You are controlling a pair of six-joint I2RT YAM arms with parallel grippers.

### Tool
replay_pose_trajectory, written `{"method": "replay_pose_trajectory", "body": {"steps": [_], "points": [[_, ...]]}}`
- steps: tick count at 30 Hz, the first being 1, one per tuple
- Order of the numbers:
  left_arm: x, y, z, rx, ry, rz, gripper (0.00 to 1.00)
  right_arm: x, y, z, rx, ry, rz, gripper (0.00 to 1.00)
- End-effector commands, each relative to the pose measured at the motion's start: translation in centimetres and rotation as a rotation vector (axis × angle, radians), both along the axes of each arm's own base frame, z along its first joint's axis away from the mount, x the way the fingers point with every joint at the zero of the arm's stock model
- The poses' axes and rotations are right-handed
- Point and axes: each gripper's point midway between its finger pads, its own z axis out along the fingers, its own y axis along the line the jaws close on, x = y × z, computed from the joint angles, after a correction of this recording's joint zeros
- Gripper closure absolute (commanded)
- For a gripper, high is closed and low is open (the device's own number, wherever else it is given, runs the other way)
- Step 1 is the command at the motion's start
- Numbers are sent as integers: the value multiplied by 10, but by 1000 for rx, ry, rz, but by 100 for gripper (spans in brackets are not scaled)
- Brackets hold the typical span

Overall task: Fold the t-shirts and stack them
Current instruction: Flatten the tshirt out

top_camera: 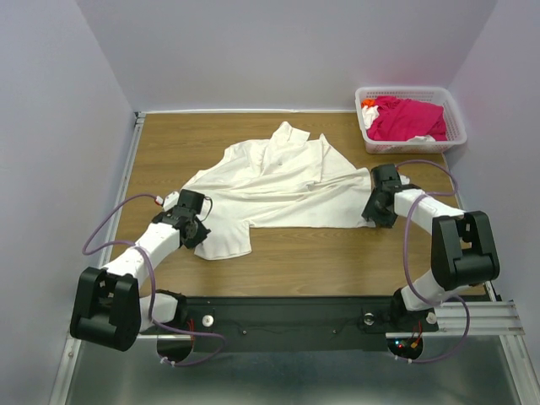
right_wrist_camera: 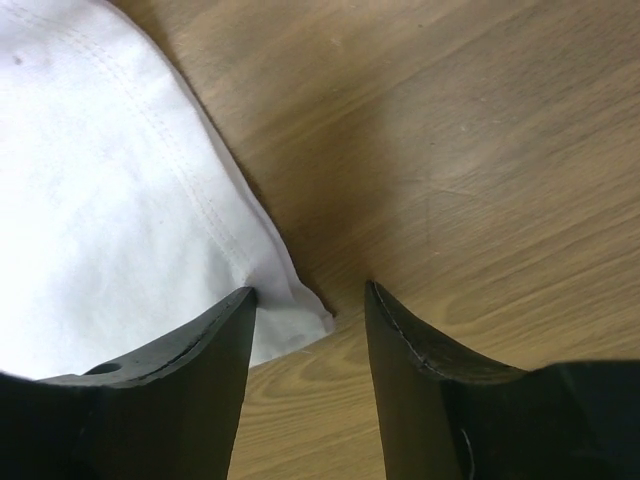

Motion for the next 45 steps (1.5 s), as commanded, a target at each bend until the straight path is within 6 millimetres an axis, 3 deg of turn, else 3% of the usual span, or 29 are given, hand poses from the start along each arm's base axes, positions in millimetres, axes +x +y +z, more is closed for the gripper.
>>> {"method": "replay_pose_trajectory", "body": {"steps": [1,5,9,11,12,15,19,20,23,24,25,26,27,28,29,32,33,34,38,40,42,44,45], "points": [[2,-1,3,-12,-39,-7,100,-28,18,-34,30,145,5,47],[2,-3,5,-30,-60,1,100,-39,26,-46,48,193,-3,57],[7,-3,16,-45,-105,14,100,-38,28,-43,63,184,-10,85],[10,-1,22,-49,-120,24,100,-36,28,-39,60,166,-8,94],[14,-1,28,-52,-136,27,100,-32,28,-33,63,142,-6,99],[22,3,42,-53,-171,40,100,-24,27,-20,53,103,3,99],[40,22,72,-37,-237,76,100,4,21,20,10,-6,26,99],[45,26,81,-29,-256,77,100,20,20,44,-3,-63,29,99],[68,43,128,-15,-356,113,100,46,15,90,-23,-172,39,99],[82,49,163,2,-429,114,100,65,14,127,-28,-256,47,99],[88,52,176,11,-446,117,100,75,15,147,-30,-304,52,99],[94,60,194,25,-477,131,100,95,15,191,-32,-406,52,99],[107,64,234,33,-556,131,100,103,14,211,-48,-446,70,99],[113,67,257,36,-603,136,100,111,14,232,-51,-493,77,99],[121,66,306,32,-711,130,100,126,17,279,-53,-597,95,99],[134,77,373,49,-842,145,100,142,19,345,-55,-744,112,99],[129,79,427,56,-958,154,100,145,19,362,-63,-781,129,99],[132,82,444,72,-988,158,100,148,20,404,-60,-876,127,99],[93,94,554,120,-1277,210,100,138,19,484,-95,-1056,165,99],[68,98,588,168,-1377,220,100,123,16,519,-112,-1144,174,99],[38,100,618,201,-1467,226,100,111,12,534,-139,-1183,184,99],[19,101,631,232,-1510,218,100,96,11,549,-152,-1223,202,99],[-1,102,641,261,-1549,217,100,83,9,556,-160,-1252,210,99]]}}
